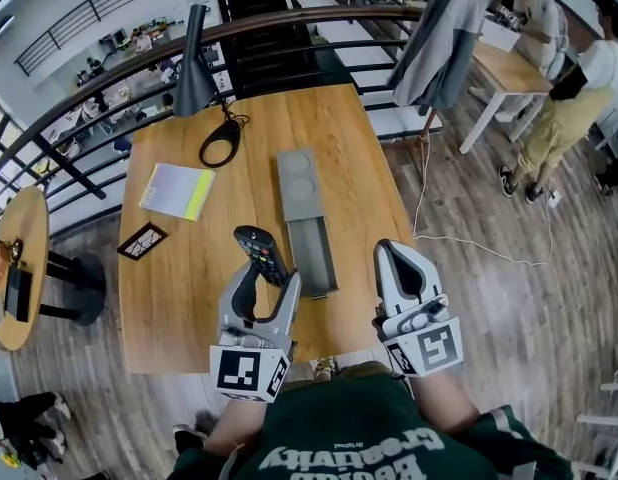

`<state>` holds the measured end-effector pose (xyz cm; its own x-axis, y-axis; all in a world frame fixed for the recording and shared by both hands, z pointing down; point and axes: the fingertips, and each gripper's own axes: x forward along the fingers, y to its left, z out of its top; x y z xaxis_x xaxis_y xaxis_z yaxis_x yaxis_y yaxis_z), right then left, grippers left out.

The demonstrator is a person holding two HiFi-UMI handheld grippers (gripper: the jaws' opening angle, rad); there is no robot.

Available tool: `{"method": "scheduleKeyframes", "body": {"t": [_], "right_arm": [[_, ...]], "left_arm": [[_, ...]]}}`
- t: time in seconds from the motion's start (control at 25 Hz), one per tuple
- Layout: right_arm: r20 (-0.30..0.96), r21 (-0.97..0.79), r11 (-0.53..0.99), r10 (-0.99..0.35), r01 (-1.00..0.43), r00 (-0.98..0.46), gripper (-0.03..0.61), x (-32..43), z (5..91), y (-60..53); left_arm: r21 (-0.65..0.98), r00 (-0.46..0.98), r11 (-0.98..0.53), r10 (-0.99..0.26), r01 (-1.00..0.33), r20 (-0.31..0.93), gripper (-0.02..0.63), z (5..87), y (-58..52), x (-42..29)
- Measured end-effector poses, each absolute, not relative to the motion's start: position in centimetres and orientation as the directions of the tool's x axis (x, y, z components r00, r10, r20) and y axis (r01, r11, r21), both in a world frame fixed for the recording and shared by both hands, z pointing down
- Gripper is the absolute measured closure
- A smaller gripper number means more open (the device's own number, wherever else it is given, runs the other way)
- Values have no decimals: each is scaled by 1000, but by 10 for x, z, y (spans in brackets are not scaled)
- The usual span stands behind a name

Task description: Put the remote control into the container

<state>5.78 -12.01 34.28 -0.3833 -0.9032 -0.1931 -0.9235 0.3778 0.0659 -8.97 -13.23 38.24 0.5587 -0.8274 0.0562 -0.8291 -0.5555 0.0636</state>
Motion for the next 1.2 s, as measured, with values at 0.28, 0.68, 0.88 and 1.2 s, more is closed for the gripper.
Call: {"method": "scheduleKeyframes", "body": {"t": [0.28, 0.68, 0.88, 1.2], "right_arm": [[-211, 79, 393, -892, -916, -400, 562, 53, 337, -132], [-234, 82, 429, -869, -899, -436, 563, 61, 335, -149], [-249, 79, 452, -854, -888, -457, 563, 69, 332, -157], [-255, 69, 488, -835, -870, -488, 563, 84, 335, -164]], "left_arm": [[63, 577, -574, -814, -817, 66, 377, 387, -148, -83], [49, 536, -534, -838, -844, 103, 377, 396, -158, -75], [47, 510, -508, -851, -860, 124, 377, 401, -158, -67], [36, 486, -487, -860, -873, 155, 377, 407, -162, -48]]}}
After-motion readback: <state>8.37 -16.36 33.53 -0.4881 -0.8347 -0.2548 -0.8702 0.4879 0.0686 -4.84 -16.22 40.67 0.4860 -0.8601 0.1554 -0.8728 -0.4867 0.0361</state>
